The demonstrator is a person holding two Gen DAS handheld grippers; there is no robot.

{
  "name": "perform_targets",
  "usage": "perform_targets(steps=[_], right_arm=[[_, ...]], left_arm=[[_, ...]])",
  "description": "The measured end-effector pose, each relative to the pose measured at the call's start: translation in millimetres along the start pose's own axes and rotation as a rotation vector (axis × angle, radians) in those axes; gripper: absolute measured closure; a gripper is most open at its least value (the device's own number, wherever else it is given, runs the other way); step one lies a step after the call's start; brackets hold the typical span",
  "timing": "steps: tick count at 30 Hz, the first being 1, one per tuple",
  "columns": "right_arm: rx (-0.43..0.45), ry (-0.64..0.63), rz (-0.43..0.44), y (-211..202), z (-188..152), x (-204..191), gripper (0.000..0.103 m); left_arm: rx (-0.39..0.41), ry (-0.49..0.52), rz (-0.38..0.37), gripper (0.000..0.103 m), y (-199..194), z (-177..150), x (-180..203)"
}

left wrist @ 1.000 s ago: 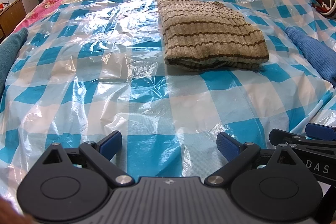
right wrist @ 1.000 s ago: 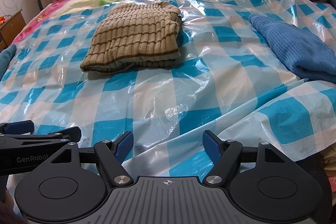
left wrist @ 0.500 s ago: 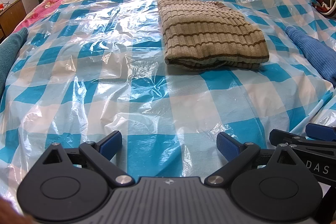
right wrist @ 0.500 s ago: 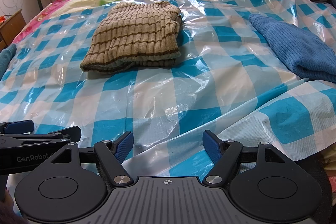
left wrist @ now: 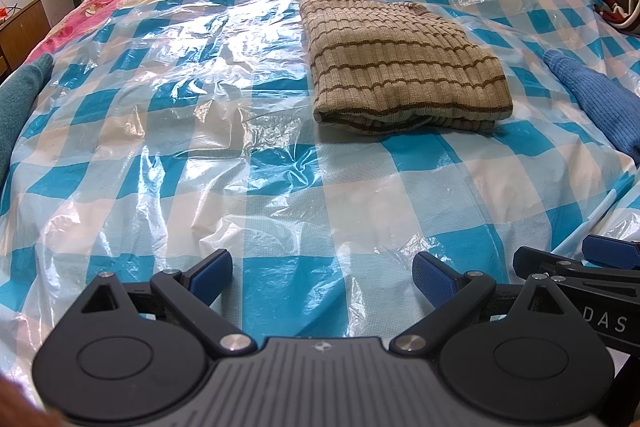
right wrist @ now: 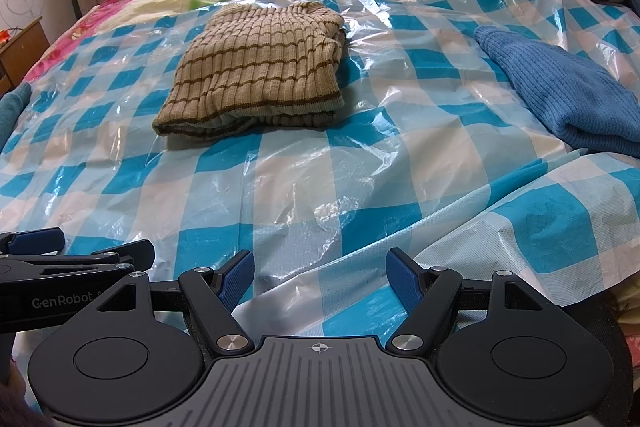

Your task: Fold small clothes

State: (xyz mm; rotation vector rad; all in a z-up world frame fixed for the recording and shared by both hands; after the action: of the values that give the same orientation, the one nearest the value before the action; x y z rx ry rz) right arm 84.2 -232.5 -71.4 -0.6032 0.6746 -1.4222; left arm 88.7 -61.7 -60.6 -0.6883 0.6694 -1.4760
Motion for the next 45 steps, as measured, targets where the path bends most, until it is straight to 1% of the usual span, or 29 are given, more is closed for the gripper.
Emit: perform_targets(steps=[26, 45], right_arm=[[-0.002, 0.0, 0.001, 0.4, -2.0, -0.4, 0.029], [-0.003, 0.0, 0.001, 0.5, -2.8, -0.4, 0.029]], left_arm=[[0.007, 0.01, 0.012, 0.002, -1.2, 0.1, 0.1], [0.027, 0.031, 0.028, 0.002, -3.5, 1.7, 1.1]])
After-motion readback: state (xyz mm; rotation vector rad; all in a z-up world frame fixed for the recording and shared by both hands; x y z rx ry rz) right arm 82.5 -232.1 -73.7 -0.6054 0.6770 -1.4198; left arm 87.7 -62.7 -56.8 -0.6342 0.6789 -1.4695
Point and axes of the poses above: each gripper's, at about its wrist camera, not at the fingertips, and y roughly the way its jaws point, x to its right, z to its top, the point moved 7 cm from there along y, roughly the way its jaws point, and after that the axes turned 4 degrees about x, right-handed, at the moved point
